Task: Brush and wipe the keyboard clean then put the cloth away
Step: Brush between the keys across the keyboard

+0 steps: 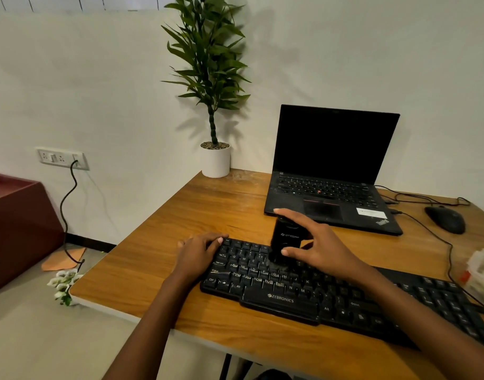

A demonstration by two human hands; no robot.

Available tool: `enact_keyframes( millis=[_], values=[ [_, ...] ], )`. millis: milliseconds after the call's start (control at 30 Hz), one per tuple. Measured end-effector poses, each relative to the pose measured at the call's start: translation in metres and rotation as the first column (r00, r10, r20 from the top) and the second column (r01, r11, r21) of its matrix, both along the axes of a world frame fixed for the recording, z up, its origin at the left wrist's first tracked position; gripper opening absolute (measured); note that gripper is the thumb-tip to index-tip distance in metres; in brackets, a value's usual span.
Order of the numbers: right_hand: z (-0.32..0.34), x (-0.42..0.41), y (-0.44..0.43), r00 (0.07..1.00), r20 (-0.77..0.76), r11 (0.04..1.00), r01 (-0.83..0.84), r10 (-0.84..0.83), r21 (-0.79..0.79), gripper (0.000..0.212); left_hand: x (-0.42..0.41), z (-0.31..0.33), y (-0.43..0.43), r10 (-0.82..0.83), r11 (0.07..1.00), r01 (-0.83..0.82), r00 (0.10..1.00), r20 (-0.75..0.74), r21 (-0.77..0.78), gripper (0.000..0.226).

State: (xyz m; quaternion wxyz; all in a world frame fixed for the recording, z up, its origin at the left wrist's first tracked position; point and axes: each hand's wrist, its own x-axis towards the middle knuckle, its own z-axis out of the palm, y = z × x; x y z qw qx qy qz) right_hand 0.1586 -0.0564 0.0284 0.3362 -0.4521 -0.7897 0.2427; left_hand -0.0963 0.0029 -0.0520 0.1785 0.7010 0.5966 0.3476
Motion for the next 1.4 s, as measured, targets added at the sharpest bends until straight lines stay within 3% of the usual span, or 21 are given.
enact_keyframes(
  millis=[167, 567, 667, 900, 1067, 1200, 1300, 1400],
  values=[
    [0.014, 0.024, -0.01, 0.997, 0.08, 0.997, -0.002, 0.008, -0.079, 0.078, 0.001, -0.002, 0.001, -0.001, 1.0, 0.001, 1.0, 0.008, 0.004, 0.025],
    [-0.009, -0.086, 0.033, 1.0, 0.006, 0.995, -0.029, 0.028, 0.1, 0.076, -0.001, 0.0, 0.0, -0.009, 1.0, 0.009, 1.0, -0.014, 0.017, 0.023],
    [-0.016, -0.105, 0.039, 0.999, 0.014, 0.991, -0.031, 0.029, 0.128, 0.076, -0.002, 0.002, -0.001, -0.002, 1.0, 0.002, 1.0, 0.009, -0.006, 0.032],
    [-0.009, -0.088, 0.061, 0.997, 0.027, 0.993, 0.07, -0.073, 0.097, 0.075, -0.002, 0.001, -0.001, -0.014, 1.0, 0.014, 1.0, 0.027, 0.012, 0.025],
    [-0.001, -0.095, 0.054, 0.995, 0.069, 0.996, -0.08, 0.077, 0.042, 0.076, -0.005, -0.003, 0.003, -0.02, 1.0, 0.02, 1.0, 0.017, 0.001, 0.025],
    [0.002, -0.083, 0.063, 0.998, 0.066, 0.999, 0.013, -0.015, 0.034, 0.075, -0.003, -0.003, 0.004, -0.008, 1.0, 0.008, 1.0, 0.022, 0.009, 0.025],
    [0.001, -0.079, 0.053, 0.998, 0.035, 0.998, -0.055, 0.055, 0.007, 0.074, -0.003, -0.004, 0.005, -0.018, 1.0, 0.018, 1.0, 0.009, 0.004, 0.025],
    [-0.001, -0.072, 0.048, 0.991, 0.096, 0.995, -0.097, 0.097, 0.002, 0.075, -0.004, -0.004, 0.005, -0.017, 1.0, 0.017, 1.0, 0.012, 0.006, 0.024]
  ],
)
